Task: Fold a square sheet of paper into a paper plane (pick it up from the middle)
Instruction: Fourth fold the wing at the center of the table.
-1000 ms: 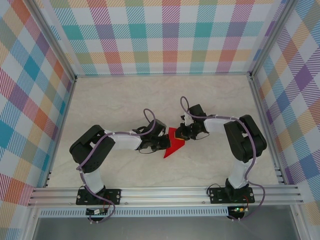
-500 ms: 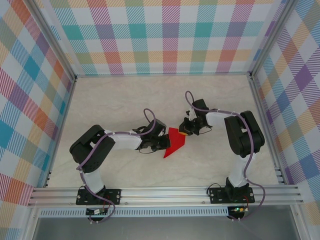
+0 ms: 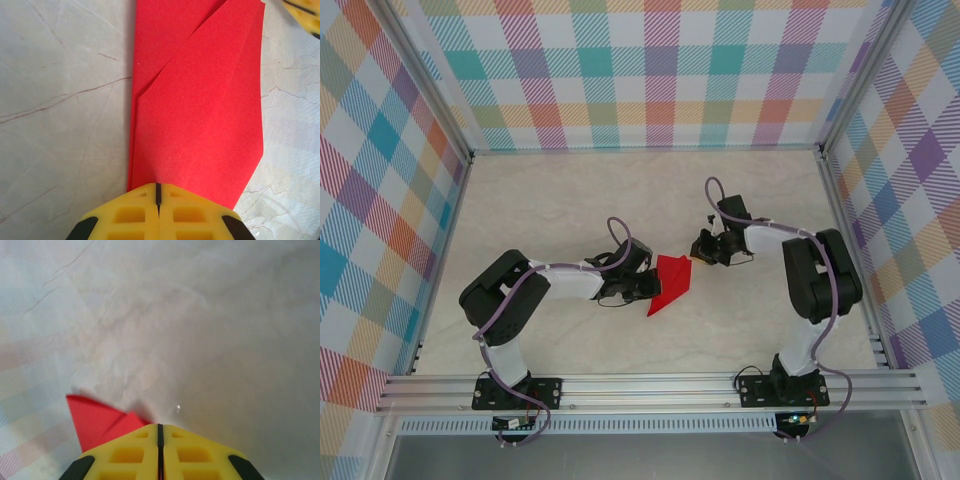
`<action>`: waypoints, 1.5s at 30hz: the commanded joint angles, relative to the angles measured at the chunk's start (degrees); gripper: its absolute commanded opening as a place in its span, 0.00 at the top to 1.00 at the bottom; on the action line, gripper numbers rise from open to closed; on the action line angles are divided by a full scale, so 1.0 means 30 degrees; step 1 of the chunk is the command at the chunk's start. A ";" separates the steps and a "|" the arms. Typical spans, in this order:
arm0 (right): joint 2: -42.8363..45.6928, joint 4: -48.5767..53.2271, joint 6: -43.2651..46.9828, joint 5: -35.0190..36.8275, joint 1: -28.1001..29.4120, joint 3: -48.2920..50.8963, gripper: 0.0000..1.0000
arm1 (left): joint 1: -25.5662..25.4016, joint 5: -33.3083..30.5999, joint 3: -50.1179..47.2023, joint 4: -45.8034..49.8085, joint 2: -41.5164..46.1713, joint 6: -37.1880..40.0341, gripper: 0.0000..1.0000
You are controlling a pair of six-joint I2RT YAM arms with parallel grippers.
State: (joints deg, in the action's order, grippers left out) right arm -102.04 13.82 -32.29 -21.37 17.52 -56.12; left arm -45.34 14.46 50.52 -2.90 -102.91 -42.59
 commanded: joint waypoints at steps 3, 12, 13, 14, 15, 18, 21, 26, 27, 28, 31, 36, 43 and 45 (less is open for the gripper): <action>0.2802 -0.1539 0.0594 -0.1017 0.1192 0.1895 0.90 | -0.0154 -0.0798 -0.0757 0.4067 -0.1141 0.0339 1.00; 0.1083 -0.2232 0.0682 -0.1008 0.4496 0.2120 0.93 | -0.0154 -0.1106 -0.0731 0.4334 -0.0984 0.0296 1.00; 0.0879 -0.2419 0.0707 -0.1008 0.4559 0.2195 0.93 | -0.0165 -0.1099 -0.0742 0.4363 -0.0998 0.0301 1.00; 0.0752 -0.2603 0.0688 -0.0986 0.4579 0.2322 0.93 | -0.0167 -0.1098 -0.0752 0.4389 -0.0999 0.0309 1.00; 0.0615 -0.2855 0.0722 -0.1041 0.4559 0.2464 0.93 | -0.0156 -0.1057 -0.0749 0.4393 -0.0969 0.0301 1.00; 0.0067 -0.2996 0.0962 -0.1154 0.4561 0.2508 0.94 | -0.0161 -0.1099 -0.0740 0.4422 -0.1005 0.0339 1.00; -0.0589 -0.3018 0.1044 -0.0957 0.4576 0.2561 0.94 | -0.0151 -0.1055 -0.0756 0.4423 -0.1000 0.0294 1.00; -0.0889 -0.2804 0.1134 0.0078 0.4337 0.2534 0.94 | -0.0172 -0.1113 -0.0757 0.4638 -0.0948 0.0390 1.00; -0.0851 -0.2810 0.1127 0.0176 0.4193 0.2508 0.95 | -0.0175 -0.1155 -0.0793 0.4726 -0.0937 0.0422 1.00; -0.0822 -0.2829 0.1113 0.0241 0.4009 0.2463 0.95 | -0.0177 -0.1193 -0.0794 0.4799 -0.0940 0.0470 1.00; -0.0807 -0.2935 0.0902 0.0321 0.3493 0.2195 0.95 | -0.0173 -0.1216 -0.0958 0.4865 -0.0873 0.0558 1.00; -0.1231 -0.2985 0.0548 0.0267 0.2815 0.1496 0.95 | -0.0150 -0.1134 -0.1211 0.4723 -0.0922 0.0594 1.00; -0.1530 -0.3064 0.0130 0.0325 0.2193 0.0931 0.95 | -0.0178 -0.1018 -0.1439 0.4605 -0.0921 0.0648 1.00; -0.1611 -0.3001 0.0101 0.0399 0.2047 0.0759 0.95 | -0.0177 -0.1029 -0.1471 0.4577 -0.0910 0.0655 1.00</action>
State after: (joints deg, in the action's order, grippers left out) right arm -104.92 6.26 -31.55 -27.00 25.56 -52.45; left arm -45.41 14.28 50.22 -2.83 -102.78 -42.15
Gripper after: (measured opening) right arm 0.055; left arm 0.044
